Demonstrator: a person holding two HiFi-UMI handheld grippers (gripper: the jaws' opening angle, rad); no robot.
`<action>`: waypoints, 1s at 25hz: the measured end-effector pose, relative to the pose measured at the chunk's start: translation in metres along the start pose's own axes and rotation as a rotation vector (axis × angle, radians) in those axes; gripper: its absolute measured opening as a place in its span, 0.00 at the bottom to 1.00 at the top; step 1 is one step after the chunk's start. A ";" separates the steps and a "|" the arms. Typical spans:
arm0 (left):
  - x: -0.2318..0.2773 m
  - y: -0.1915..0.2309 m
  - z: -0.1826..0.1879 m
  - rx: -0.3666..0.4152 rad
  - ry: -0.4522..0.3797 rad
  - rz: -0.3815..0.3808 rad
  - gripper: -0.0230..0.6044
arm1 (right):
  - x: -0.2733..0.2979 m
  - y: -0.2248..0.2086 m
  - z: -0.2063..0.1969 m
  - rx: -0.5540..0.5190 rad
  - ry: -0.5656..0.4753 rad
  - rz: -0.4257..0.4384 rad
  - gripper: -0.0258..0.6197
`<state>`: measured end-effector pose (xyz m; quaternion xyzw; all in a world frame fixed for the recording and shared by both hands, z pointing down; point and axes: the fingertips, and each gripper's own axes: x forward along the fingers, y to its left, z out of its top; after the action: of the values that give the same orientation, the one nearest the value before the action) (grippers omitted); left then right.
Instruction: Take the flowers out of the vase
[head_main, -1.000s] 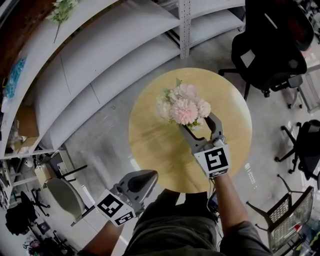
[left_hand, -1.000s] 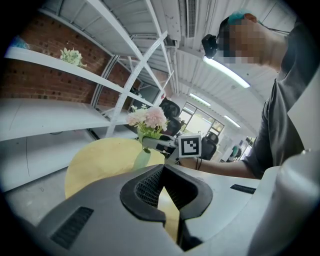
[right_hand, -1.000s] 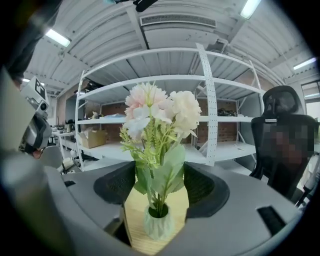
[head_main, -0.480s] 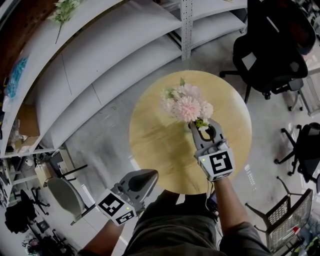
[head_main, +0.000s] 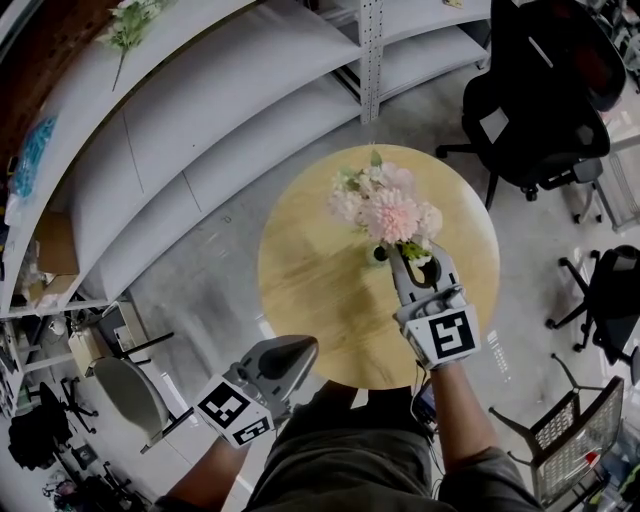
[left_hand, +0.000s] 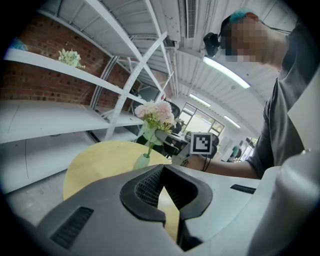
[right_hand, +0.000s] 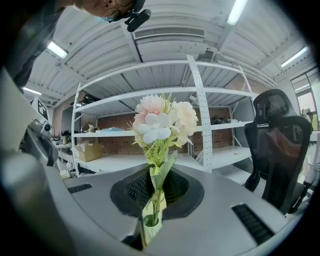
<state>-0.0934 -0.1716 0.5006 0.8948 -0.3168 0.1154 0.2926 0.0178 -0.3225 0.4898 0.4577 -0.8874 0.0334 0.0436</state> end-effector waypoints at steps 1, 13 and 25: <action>0.000 -0.001 0.001 0.001 -0.004 -0.002 0.05 | -0.002 -0.001 0.005 -0.001 -0.005 -0.004 0.08; -0.001 -0.020 0.035 0.034 -0.090 -0.036 0.05 | -0.013 -0.001 0.091 -0.058 -0.105 0.003 0.08; -0.020 -0.047 0.089 0.071 -0.246 -0.027 0.05 | -0.058 0.011 0.226 -0.115 -0.245 0.040 0.08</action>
<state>-0.0768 -0.1851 0.3997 0.9162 -0.3340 0.0122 0.2211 0.0322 -0.2916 0.2585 0.4375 -0.8954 -0.0727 -0.0398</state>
